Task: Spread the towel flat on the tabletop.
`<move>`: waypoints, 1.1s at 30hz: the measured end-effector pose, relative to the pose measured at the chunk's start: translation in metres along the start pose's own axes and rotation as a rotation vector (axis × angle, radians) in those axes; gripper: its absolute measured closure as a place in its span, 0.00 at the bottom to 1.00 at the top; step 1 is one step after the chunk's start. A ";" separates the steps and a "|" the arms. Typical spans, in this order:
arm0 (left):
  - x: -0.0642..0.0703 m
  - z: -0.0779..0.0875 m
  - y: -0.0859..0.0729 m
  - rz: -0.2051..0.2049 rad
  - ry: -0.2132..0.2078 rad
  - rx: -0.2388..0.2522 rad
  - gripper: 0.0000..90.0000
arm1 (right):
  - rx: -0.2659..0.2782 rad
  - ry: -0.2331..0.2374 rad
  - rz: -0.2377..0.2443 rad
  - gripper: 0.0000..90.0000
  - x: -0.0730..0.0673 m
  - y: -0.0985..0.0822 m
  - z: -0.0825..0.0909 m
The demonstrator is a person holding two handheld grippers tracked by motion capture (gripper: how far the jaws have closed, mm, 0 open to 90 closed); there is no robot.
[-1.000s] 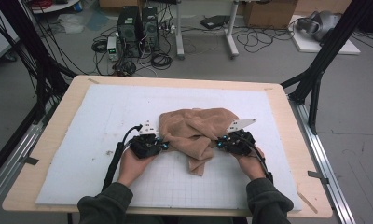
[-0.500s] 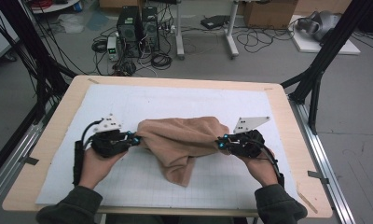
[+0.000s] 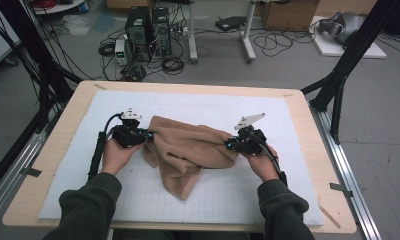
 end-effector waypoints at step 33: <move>0.100 0.007 -0.062 -0.139 -0.228 -0.070 0.54 | 0.050 0.055 0.152 0.58 -0.067 -0.020 0.002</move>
Point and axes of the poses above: each handheld gripper's, and its own axes: z roughly backward along the jaws, y roughly out of its top, x roughly to its right, the point moved 2 cm from there along -z, roughly forward along the jaws, and after that the axes turned 2 degrees about -y, right-handed, at the moved point
